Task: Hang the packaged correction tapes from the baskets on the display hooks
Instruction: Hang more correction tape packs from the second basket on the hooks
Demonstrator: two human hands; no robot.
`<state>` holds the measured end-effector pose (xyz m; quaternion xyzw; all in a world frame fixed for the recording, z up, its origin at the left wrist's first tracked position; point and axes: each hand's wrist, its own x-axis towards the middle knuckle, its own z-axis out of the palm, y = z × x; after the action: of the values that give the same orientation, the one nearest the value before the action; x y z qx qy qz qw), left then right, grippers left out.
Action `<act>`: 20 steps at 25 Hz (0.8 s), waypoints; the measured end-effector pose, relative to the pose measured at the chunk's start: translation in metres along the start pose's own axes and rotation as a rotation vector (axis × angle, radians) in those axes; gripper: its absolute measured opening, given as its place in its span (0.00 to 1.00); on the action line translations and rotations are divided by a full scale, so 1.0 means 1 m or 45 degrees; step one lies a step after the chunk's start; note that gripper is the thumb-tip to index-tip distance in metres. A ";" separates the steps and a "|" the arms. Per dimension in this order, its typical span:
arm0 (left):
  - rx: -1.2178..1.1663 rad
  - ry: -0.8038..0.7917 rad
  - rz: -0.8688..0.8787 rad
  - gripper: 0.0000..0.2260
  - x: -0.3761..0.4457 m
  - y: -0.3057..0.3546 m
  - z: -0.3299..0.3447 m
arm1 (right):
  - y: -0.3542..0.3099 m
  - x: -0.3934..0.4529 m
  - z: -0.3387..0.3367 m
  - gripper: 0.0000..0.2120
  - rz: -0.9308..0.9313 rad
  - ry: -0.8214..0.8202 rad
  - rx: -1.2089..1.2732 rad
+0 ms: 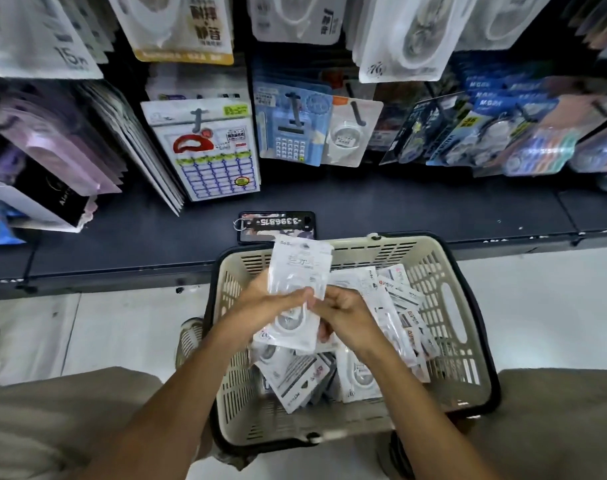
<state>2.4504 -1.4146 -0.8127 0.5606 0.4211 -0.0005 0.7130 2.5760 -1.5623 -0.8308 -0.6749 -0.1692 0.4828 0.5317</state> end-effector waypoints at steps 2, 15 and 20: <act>0.057 0.069 0.021 0.23 0.002 -0.004 -0.003 | 0.009 0.012 0.015 0.10 0.061 0.283 0.093; -0.033 0.235 0.095 0.25 0.009 -0.010 -0.019 | 0.025 0.009 -0.032 0.03 0.416 0.773 0.264; -0.189 0.196 0.012 0.28 0.006 -0.010 -0.011 | 0.010 -0.020 -0.053 0.13 0.296 0.329 0.900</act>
<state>2.4430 -1.4062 -0.8244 0.5065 0.4709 0.0770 0.7182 2.6073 -1.6107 -0.8320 -0.5201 0.1534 0.4792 0.6902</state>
